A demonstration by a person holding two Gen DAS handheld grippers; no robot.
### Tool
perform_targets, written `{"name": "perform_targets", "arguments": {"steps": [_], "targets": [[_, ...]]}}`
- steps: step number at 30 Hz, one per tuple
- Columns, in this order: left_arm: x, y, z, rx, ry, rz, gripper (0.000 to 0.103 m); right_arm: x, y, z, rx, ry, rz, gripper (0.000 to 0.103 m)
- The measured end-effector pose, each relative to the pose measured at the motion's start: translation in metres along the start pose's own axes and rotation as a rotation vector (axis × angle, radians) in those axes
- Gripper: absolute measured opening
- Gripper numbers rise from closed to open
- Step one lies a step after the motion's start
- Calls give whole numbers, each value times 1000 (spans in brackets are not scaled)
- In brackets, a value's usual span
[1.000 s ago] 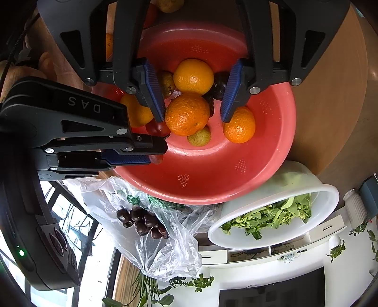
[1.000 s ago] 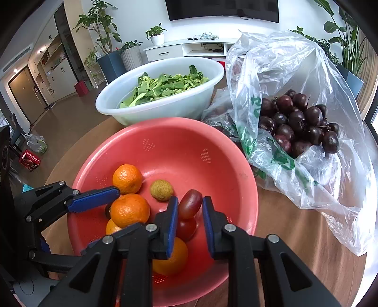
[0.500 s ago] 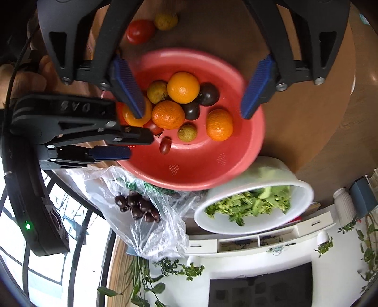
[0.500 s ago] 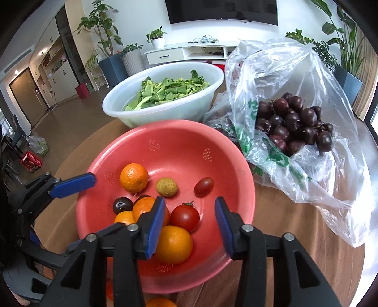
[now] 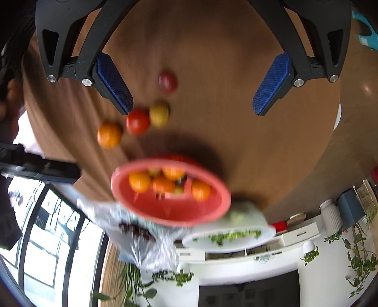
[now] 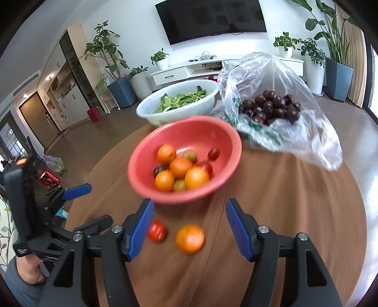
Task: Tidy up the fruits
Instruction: 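Open both tools in the basin and move them back to the loose fruits, then grasp the small dark red plum with the left tool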
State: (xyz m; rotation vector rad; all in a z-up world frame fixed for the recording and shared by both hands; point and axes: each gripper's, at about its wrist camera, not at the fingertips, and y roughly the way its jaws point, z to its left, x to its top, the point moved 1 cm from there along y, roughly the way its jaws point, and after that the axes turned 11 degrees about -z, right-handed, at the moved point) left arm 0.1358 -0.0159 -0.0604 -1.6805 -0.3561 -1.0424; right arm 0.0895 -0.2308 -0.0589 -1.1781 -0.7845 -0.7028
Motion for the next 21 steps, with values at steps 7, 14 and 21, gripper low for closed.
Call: {"name": "perform_targets", "arguments": {"steps": [7,14,21], "targets": [[-38,-1,-11,4,-11,78,103,-35,-17,7,-12,32,2,66],[-33,7,-13,37,-8,82,99,-55,-27,12,-28,16,-7,66],[-30,25,-17,-2,-8,133,49,-63,-27,11,-25,23,8,61]]}}
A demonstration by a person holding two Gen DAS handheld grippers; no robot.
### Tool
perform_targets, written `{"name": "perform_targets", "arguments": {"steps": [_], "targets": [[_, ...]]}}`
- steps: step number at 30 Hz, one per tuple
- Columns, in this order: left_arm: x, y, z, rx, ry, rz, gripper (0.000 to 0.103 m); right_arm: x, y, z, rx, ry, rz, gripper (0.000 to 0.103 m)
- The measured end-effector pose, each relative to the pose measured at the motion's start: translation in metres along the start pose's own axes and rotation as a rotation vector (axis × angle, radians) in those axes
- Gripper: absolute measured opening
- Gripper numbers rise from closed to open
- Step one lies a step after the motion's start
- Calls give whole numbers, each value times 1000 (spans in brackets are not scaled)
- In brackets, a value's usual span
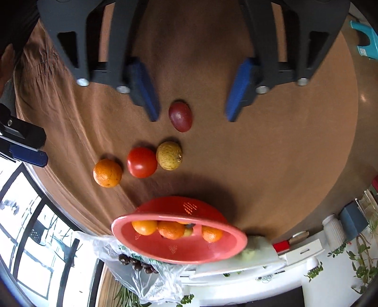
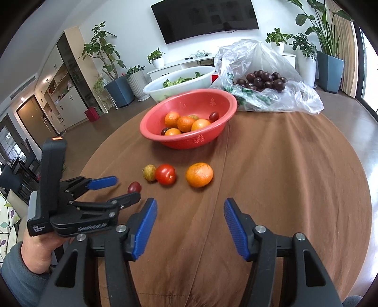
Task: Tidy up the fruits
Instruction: 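Grasp the small dark red plum with the left tool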
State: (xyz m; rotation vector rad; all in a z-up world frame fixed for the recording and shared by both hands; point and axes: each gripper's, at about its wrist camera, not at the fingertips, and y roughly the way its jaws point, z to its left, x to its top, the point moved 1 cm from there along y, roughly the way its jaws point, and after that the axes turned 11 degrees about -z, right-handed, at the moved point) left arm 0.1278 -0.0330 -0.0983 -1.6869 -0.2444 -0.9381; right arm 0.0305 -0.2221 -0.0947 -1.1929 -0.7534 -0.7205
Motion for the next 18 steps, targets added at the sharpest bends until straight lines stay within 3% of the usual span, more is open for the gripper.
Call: {"name": "perform_targets", "arguments": {"steps": [4,14,18], "targets": [[2,3,-2,10,11,4,47,-1,0,1,3,-5,-2,61],[4,5,-14,1,69,7,18,-3,1,6,2,-27,5,57],[4,6,-15,1,78,7,18,-3,1,6,0,-27,9,56]]}}
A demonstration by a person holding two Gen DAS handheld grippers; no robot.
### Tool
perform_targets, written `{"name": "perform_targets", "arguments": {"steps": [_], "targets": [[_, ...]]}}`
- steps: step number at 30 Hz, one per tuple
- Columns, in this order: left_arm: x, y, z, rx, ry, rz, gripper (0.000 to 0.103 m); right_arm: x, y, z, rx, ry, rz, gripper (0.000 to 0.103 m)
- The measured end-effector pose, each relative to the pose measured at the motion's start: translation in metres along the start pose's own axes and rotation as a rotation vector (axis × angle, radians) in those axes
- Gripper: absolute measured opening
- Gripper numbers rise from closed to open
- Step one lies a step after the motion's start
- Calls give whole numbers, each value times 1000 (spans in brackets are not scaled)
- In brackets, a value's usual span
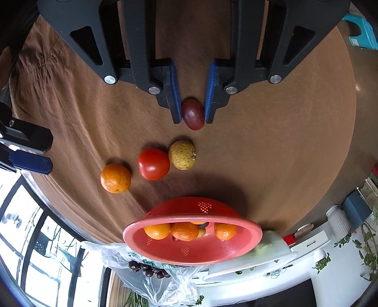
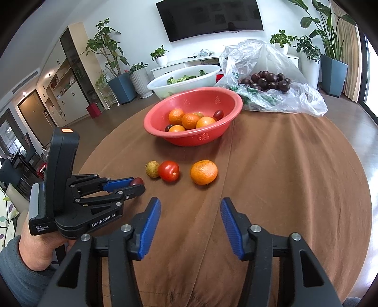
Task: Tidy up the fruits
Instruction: 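Grasp the small dark red plum with the left tool, then grasp the orange with the right tool while the left tool holds the plum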
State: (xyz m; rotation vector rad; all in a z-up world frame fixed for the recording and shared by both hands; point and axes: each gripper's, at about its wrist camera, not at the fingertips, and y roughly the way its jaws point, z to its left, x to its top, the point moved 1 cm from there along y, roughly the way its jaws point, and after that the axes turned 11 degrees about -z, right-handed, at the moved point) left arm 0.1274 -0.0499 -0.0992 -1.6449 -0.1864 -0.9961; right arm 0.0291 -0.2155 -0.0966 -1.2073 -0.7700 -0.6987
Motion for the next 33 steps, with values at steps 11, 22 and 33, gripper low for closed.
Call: {"name": "perform_targets", "arguments": {"steps": [11,22,33], "targets": [[-1,-7,3,2,-10,-22,18,7,9,-5,-20,-20,20,56],[-13,-31,16,5,-80,-65,18,18,59,-19,-22,-98,116,55],[-20,-39,23,-6,-112,-78,18,28,95,-13,23,-119,176,55]]}}
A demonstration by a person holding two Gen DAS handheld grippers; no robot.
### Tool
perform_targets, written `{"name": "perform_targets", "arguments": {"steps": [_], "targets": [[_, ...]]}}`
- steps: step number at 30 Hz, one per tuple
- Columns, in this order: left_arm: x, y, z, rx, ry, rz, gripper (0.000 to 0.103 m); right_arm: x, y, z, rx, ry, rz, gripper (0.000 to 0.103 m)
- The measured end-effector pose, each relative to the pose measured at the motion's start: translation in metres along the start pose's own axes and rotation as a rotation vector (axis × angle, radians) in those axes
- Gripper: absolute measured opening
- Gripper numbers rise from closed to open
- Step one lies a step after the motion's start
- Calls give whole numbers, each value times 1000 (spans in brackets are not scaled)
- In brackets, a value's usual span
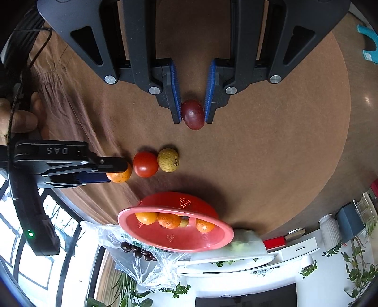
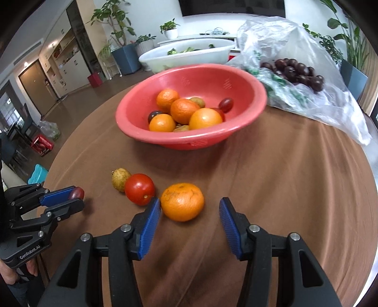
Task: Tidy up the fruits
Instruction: 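Grasp the orange with the right tool while the left tool holds the plum, then carry plum and orange into the red basin and open both tools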
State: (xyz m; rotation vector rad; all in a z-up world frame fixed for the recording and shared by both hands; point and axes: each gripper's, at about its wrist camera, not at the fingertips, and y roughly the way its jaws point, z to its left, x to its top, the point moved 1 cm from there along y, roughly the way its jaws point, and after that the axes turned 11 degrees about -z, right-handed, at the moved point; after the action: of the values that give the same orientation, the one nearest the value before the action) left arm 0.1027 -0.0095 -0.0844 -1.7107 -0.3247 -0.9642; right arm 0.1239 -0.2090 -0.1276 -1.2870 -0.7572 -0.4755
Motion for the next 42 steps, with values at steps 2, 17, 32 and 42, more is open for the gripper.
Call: {"name": "perform_targets", "arguments": {"steps": [2,17,32,42], "targets": [[-1,-1,0,-1,-2,-1,18,1,4,0,16,10,12,52],[5,2,0,-4,-19,-13,18,-3,-11,-7,62,88,-3,40],[93,12,17,4,7,-115,18,63,-58,-83,-79,260,-186,40],[149,73,8,-33,52,-106,18,115,-3,-46,-39,127,-145,40]]}}
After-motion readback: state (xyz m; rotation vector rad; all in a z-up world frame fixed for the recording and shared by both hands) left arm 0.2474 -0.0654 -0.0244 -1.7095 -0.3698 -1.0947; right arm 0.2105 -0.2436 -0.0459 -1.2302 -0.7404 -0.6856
